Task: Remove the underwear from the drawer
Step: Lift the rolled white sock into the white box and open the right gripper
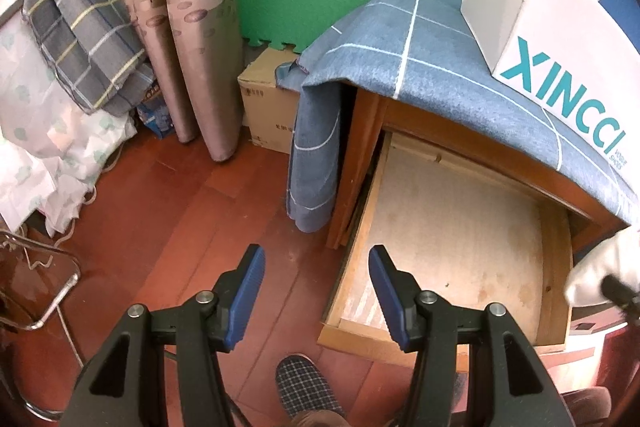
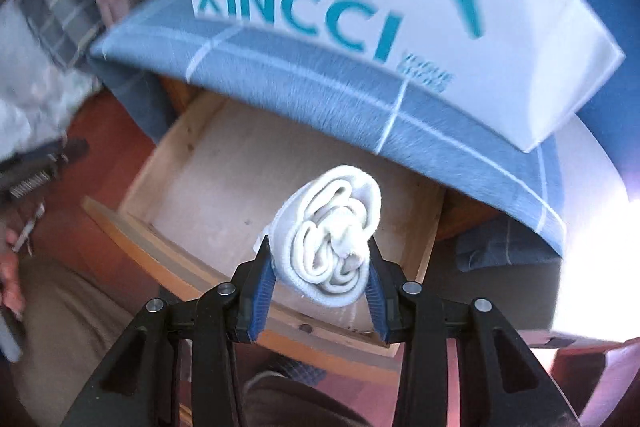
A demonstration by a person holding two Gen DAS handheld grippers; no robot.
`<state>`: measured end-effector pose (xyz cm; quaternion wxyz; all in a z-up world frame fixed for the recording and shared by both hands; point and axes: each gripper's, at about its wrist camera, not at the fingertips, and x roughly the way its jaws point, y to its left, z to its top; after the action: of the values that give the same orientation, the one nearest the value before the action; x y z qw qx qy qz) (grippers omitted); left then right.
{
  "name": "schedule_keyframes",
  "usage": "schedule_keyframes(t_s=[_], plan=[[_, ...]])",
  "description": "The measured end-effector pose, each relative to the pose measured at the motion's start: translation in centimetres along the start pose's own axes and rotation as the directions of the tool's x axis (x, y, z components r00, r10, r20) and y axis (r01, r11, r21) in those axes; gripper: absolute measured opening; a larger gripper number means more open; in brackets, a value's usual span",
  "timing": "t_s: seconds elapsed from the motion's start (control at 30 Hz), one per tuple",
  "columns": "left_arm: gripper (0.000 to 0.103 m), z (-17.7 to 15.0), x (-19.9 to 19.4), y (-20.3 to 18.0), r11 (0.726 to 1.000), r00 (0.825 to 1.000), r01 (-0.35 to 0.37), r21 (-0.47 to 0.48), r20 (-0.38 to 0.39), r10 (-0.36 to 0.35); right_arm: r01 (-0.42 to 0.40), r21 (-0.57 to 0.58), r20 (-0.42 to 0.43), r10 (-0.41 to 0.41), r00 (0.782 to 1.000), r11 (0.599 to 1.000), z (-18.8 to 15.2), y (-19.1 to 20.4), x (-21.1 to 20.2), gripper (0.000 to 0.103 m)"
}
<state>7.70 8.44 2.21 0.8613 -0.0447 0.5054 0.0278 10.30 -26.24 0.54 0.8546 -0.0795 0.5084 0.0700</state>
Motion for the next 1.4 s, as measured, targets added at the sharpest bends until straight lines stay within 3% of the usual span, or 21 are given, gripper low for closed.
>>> schedule_keyframes(t_s=[0.2, 0.37, 0.53, 0.67, 0.9, 1.13, 1.4], plan=[[0.055, 0.5, -2.1, -0.5, 0.999, 0.999, -0.004, 0.048, 0.040, 0.002, -0.048, 0.082, 0.081, 0.042, 0.996, 0.995, 0.9, -1.7, -5.6, 0.037], [0.055, 0.9, -3.8, -1.5, 0.992, 0.997, -0.037, 0.120, 0.077, 0.028, -0.080, 0.119, 0.147, 0.062, 0.987, 0.990, -1.0, -2.0, -6.5, 0.037], [0.055, 1.0, -4.9, -2.4, 0.983, 0.994, -0.050, 0.178, 0.102, 0.032, -0.073, 0.117, 0.221, 0.046, 0.974, 0.990, 0.1, -2.8, -10.3, 0.037], [0.055, 0.8, -5.7, -3.0, 0.975, 0.994, -0.046, 0.219, 0.110, 0.022, -0.047, 0.125, 0.290, 0.009, 0.957, 0.991, 2.8, -4.4, -13.9, 0.037], [0.055, 1.0, -6.8, -3.2, 0.974, 0.992, -0.038, 0.222, 0.124, 0.011, 0.000, 0.171, 0.355, -0.062, 0.933, 0.985, 8.4, -7.1, -16.3, 0.037], [0.055, 2.0, -8.0, -2.1, 0.980, 0.985, -0.059, 0.191, 0.169, 0.027, 0.021, 0.212, 0.312, -0.088, 0.946, 0.977, 13.8, -8.8, -13.5, 0.037], [0.055, 2.9, -7.4, -1.0, 0.984, 0.984, -0.080, 0.157, 0.172, 0.052, 0.043, 0.223, 0.153, -0.079, 0.985, 0.974, 15.6, -9.4, -5.4, 0.038]])
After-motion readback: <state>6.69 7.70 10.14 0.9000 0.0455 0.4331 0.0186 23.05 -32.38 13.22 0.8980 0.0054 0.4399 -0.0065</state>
